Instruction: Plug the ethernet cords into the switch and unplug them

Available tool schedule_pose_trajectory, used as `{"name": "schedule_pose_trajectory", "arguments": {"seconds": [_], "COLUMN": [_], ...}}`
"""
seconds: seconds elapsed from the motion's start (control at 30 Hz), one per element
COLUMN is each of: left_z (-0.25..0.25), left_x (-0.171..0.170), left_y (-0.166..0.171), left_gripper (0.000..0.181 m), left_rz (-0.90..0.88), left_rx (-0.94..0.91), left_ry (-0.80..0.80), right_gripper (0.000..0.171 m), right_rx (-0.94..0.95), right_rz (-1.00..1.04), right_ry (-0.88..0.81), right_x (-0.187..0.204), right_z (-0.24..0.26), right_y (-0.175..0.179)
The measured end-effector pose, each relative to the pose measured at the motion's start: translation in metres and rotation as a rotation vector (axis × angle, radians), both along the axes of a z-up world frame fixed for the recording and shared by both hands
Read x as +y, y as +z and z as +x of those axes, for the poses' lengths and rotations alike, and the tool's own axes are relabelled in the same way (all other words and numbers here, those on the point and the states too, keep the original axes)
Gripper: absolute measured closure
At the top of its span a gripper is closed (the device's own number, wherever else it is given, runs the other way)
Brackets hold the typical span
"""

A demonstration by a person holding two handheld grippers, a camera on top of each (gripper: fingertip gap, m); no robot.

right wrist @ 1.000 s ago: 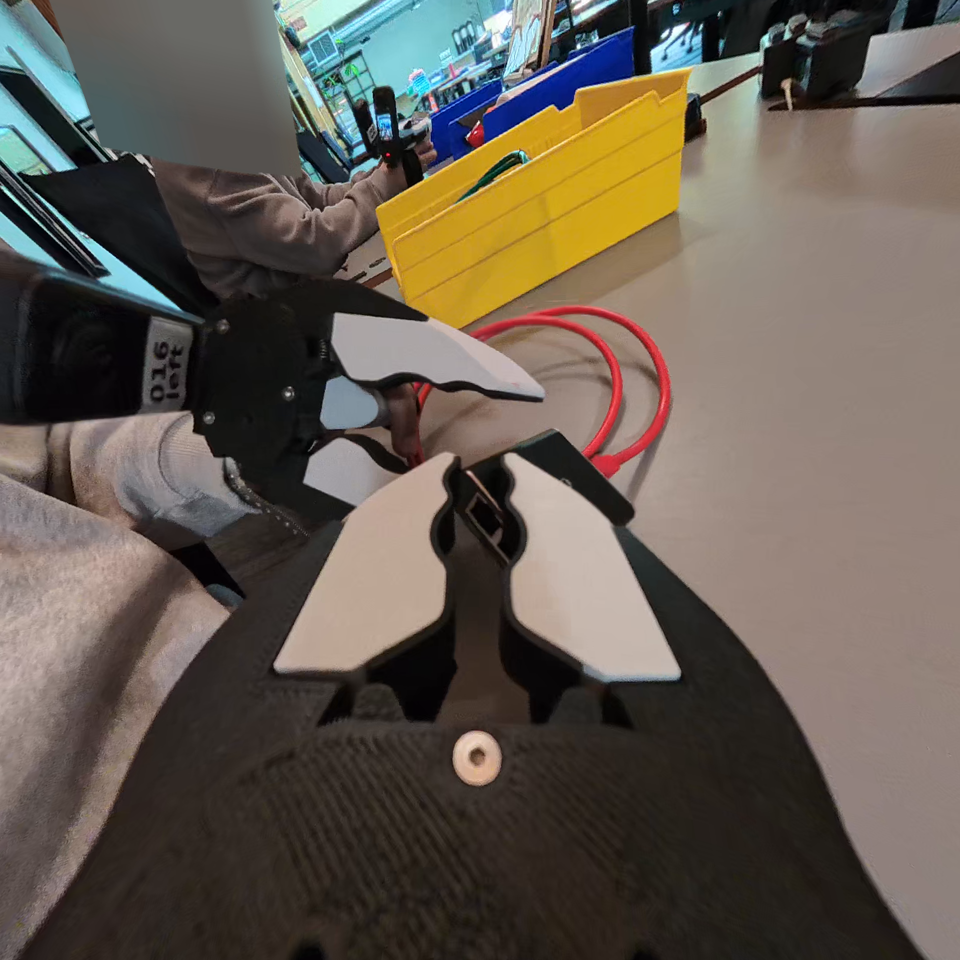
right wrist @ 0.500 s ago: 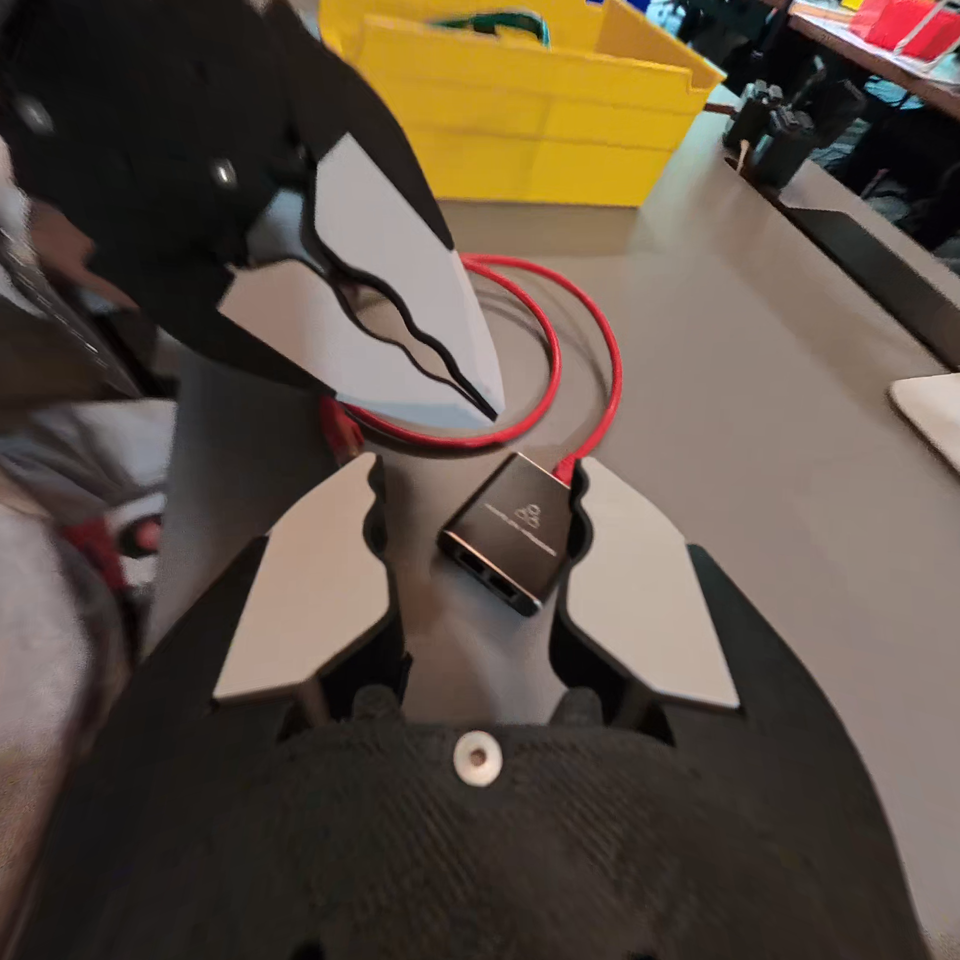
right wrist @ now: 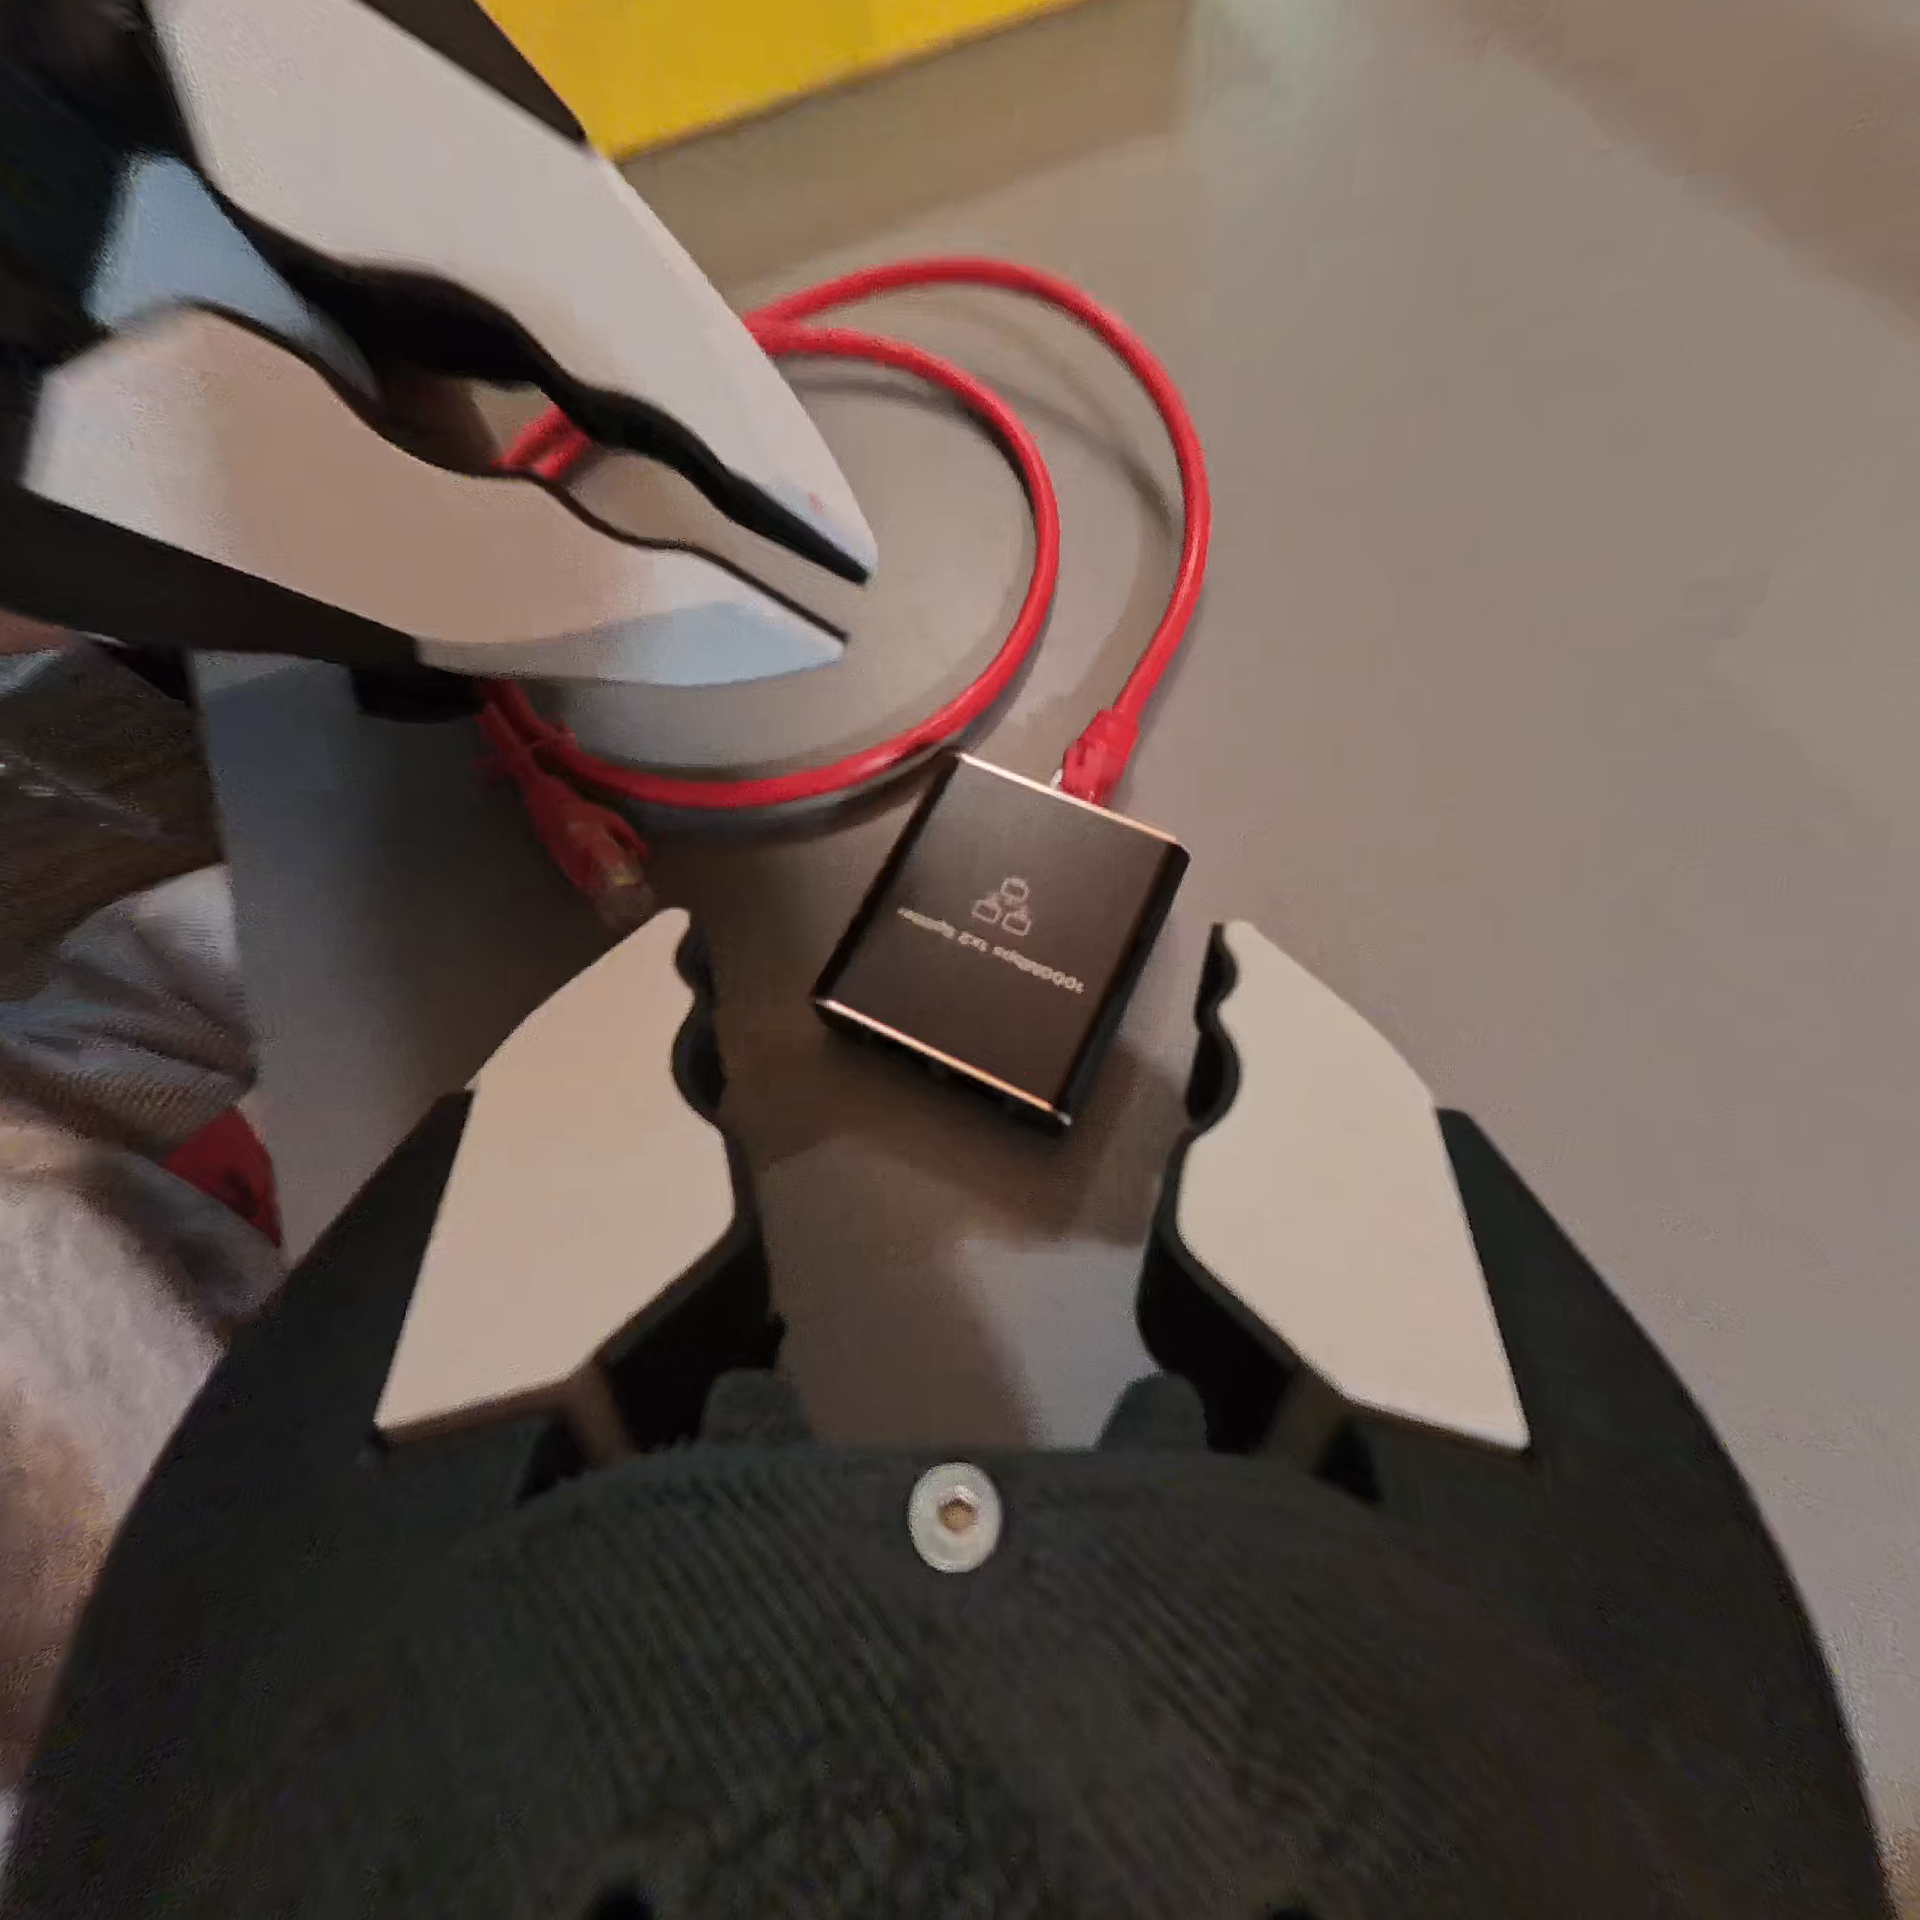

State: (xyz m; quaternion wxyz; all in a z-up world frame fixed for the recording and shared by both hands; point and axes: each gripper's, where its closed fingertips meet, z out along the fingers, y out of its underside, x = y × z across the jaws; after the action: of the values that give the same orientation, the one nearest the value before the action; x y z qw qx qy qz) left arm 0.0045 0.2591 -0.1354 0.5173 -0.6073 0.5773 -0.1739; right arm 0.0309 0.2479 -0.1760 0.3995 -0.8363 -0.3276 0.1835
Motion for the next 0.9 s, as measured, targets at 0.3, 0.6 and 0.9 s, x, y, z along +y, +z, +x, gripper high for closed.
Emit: {"name": "schedule_pose_trajectory", "arguments": {"seconds": [0.3, 0.6, 0.9], "left_z": [0.000, 0.009, 0.051], "left_x": [0.001, -0.006, -0.050], "left_y": [0.004, 0.033, 0.036], "left_gripper": [0.159, 0.136, 0.102], "left_rz": [-0.240, -1.077, -1.648], "left_rx": [-0.115, -0.599, -0.644], "left_ry": [0.023, -0.145, -0.411], "right_gripper": [0.099, 0.103, 0.103], "right_rx": [-0.122, 0.335, 0.351], "right_rz": [-0.055, 0.187, 0.425], "right_ry": [0.017, -0.044, 0.047], "right_x": [0.002, 0.005, -0.032], "right_z": [0.001, 0.032, 0.013], "right_y": [-0.019, 0.067, 0.102]}}
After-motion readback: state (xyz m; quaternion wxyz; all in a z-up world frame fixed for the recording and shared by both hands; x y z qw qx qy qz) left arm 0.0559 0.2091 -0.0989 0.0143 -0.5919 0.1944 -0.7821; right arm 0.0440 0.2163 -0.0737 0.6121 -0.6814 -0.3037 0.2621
